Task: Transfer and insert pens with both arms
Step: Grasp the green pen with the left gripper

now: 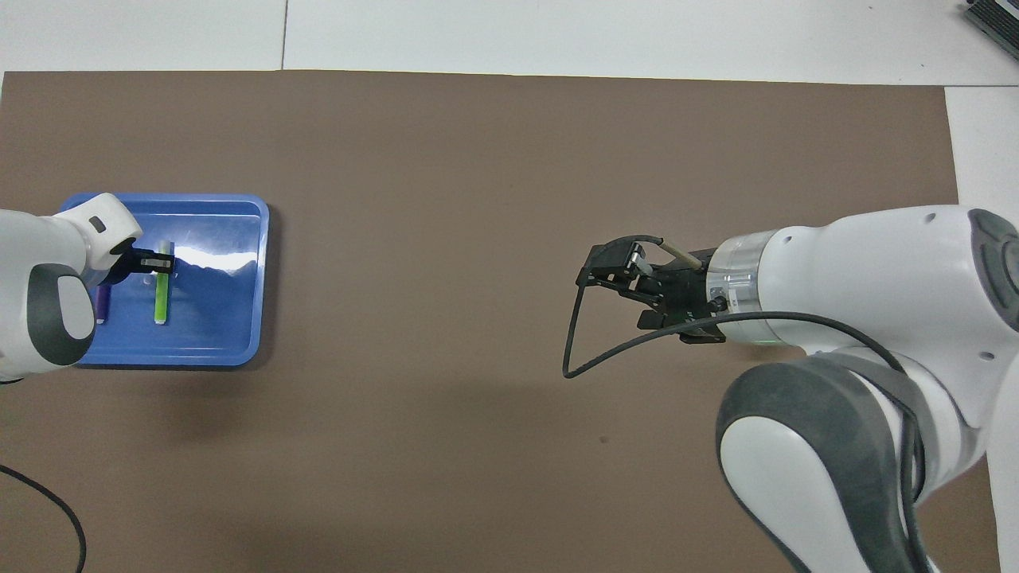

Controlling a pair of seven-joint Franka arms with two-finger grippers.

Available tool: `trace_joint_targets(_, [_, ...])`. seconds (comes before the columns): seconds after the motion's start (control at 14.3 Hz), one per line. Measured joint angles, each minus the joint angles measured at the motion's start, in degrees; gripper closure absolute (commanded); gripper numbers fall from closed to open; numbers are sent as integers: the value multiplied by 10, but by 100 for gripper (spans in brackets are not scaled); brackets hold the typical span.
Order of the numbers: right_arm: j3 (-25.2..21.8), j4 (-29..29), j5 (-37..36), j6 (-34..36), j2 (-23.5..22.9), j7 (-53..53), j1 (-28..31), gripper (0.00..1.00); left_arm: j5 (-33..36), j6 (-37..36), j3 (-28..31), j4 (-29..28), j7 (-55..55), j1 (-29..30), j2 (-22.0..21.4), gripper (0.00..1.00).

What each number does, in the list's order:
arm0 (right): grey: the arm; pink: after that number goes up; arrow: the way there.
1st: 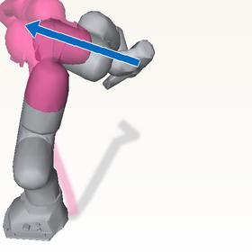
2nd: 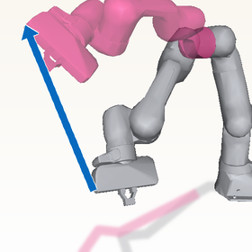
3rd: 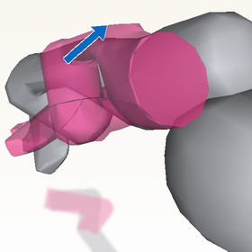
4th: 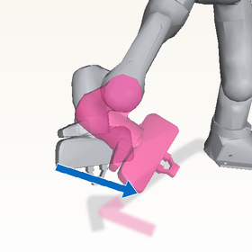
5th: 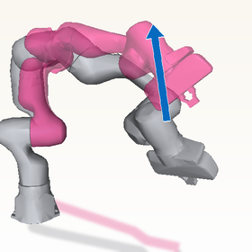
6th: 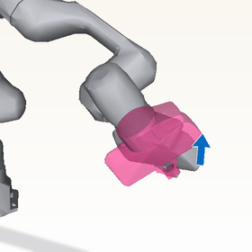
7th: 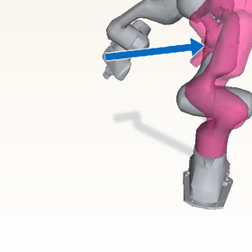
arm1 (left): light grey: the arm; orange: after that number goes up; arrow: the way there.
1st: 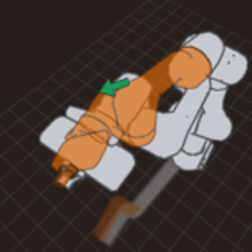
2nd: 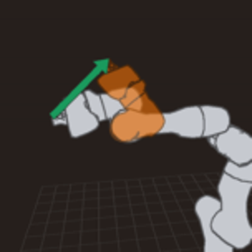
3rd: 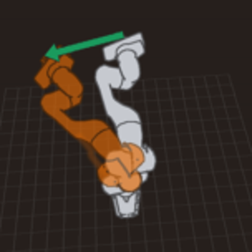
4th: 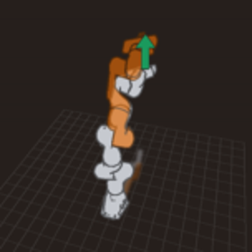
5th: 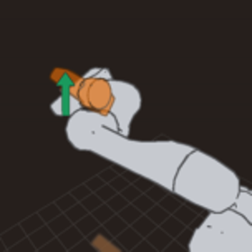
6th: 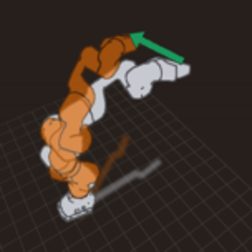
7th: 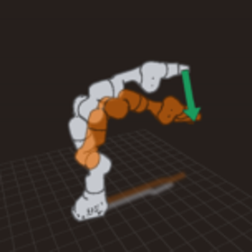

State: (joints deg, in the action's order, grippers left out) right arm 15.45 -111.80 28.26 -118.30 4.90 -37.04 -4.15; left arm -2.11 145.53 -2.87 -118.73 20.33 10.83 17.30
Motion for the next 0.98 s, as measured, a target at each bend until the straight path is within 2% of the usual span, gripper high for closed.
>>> trace_joint_targets(0.7, [0, -1, 0, 0, 0, 0, 0, 0, 0, -4, 0, 2, 0, 0, 0, 100])
trace_joint_targets(0.98, [0, -1, 0, 0, 0, 0, 0, 0, 0, -78, 2, 41, -6, 1, 0, 100])
